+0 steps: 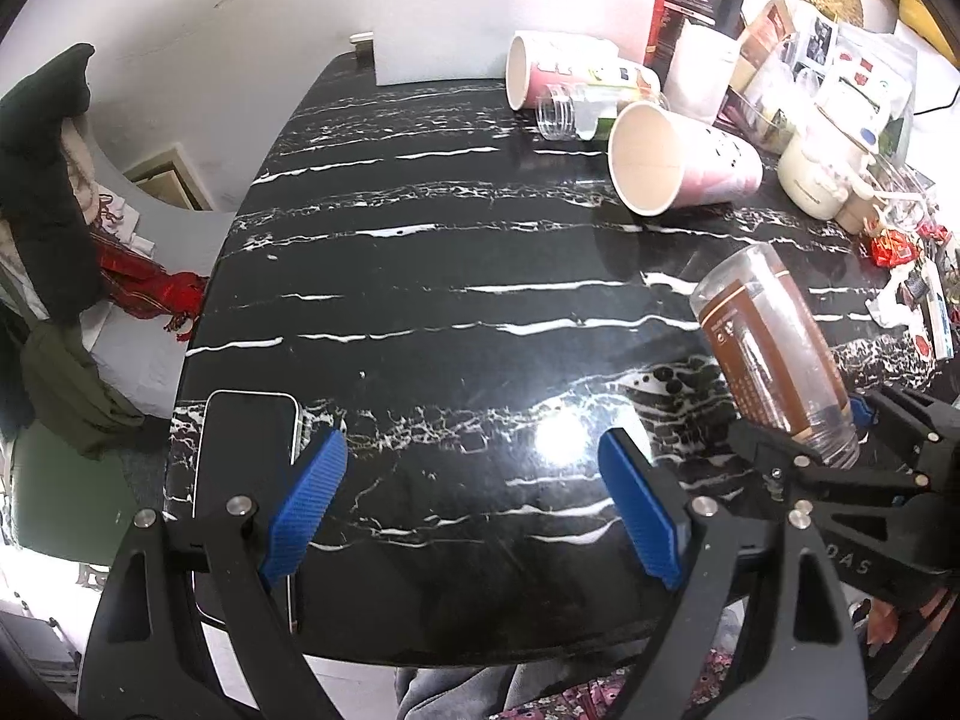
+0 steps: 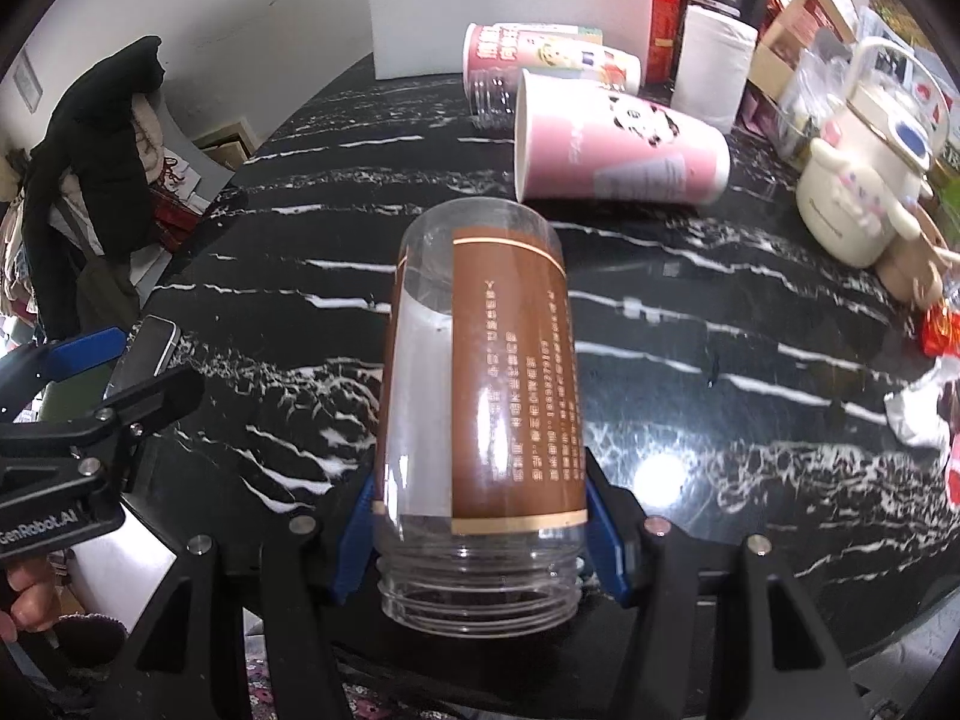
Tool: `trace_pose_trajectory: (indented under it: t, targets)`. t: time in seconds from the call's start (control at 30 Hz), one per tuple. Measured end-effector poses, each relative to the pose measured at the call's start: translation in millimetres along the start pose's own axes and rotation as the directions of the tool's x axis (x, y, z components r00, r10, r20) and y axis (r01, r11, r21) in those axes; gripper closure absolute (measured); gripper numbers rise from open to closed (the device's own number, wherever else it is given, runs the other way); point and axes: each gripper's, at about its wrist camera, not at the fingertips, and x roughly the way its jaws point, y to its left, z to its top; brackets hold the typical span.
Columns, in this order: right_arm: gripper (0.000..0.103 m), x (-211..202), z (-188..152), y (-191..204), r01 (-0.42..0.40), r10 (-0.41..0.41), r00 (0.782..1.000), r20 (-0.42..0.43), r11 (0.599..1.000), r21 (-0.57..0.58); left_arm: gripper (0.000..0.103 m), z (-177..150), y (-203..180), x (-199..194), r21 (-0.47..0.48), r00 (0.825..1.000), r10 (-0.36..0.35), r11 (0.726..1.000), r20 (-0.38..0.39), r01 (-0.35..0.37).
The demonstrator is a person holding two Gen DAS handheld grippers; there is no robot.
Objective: Flip cup upside down
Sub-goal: 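Lift the jar off the table with the right gripper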
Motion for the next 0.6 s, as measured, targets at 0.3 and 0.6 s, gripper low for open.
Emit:
trace_pose_trajectory:
  t: [0.3, 0.6]
  targets:
    - [0.043, 7.7, -12.0, -4.7, -0.008, 0.008, 1.000, -0.004, 0.999, 0.034, 0.018, -4.4, -6.5, 6.5, 0.013, 1.000, 0.000, 1.000, -0.026, 0.000]
    - [0.043, 14.1, -13.9, -6.2, -0.014, 0.014, 1.000, -0.008, 0.999, 0.046, 0.018, -5.7, -8.4, 11.1, 0.020, 0.999, 0.006, 1.000, -0.035, -0.005]
